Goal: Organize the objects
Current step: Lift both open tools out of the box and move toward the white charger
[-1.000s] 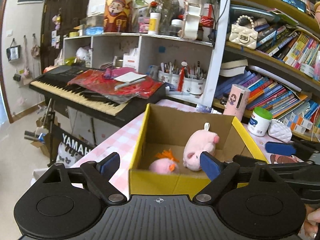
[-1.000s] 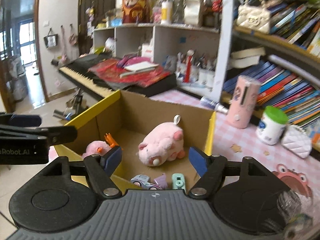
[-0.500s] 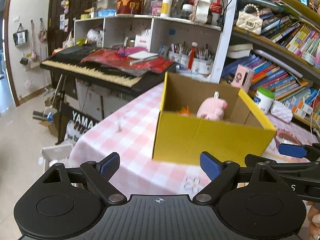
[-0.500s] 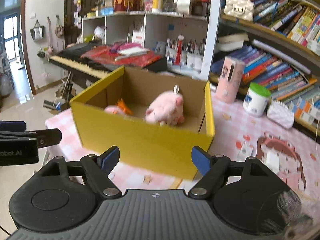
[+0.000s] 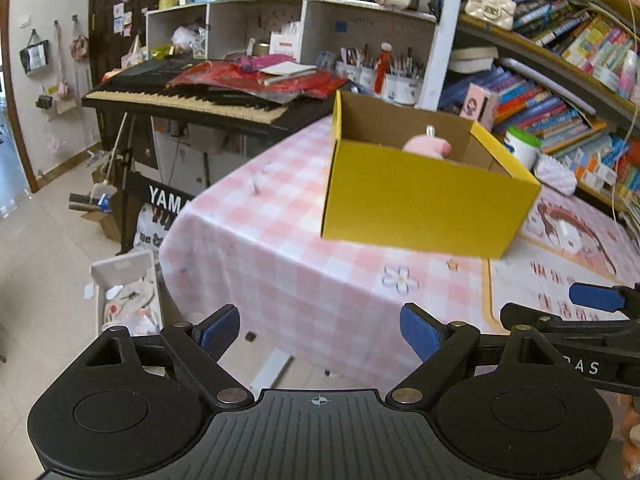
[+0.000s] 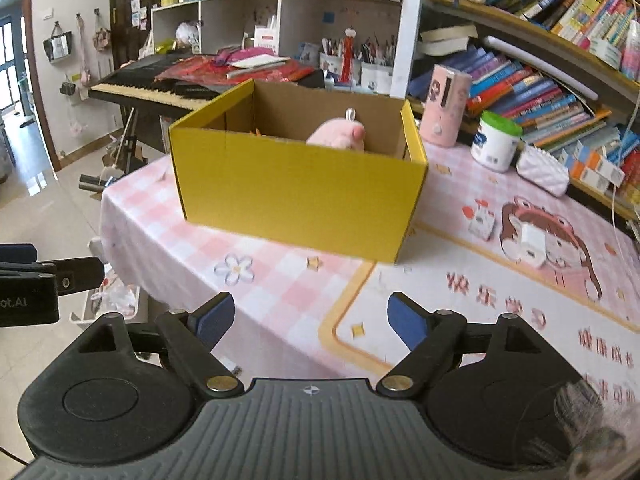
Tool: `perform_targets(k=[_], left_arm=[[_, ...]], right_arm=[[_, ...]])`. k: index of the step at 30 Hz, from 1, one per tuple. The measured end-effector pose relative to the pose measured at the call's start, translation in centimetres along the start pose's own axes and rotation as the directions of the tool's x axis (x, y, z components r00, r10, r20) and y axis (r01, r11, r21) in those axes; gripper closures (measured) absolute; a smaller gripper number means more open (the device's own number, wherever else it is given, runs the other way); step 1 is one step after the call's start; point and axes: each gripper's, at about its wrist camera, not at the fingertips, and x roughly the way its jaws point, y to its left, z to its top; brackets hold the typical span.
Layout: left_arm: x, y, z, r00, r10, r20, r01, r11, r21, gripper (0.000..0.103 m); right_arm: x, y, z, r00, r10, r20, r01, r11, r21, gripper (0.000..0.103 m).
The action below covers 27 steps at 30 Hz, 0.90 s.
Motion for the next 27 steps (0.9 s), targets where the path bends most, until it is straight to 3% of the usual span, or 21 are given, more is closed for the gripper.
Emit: perform_targets(k=[12,17,27], left_arm=[[-0.9,-0.9,-2.4,0.996,-0.053,-0.066,0.057,0.996,0.064,0.014],[-0.4,-2.4,-2.2,0.991,-0.108,-0.079,0.114,0.99,0.079,0.014],[0.4,-8.1,-2.0,0.96,-0.257,-0.108,0.274,0.941,0.199,0.014]], right_arm=[[-2.7,0.0,-3.7,0.998,-0.047,-0.028,0.049,0.997,0.067,0.018],[-4.0,-1.0,-4.7,0.994,-0.099,-0.039,0.102,0.992,0.079,0.017],[-6.6,-6.1,-6.8,0.963,-0.259,-0.072,0.269,0.943,0.195,0.016]])
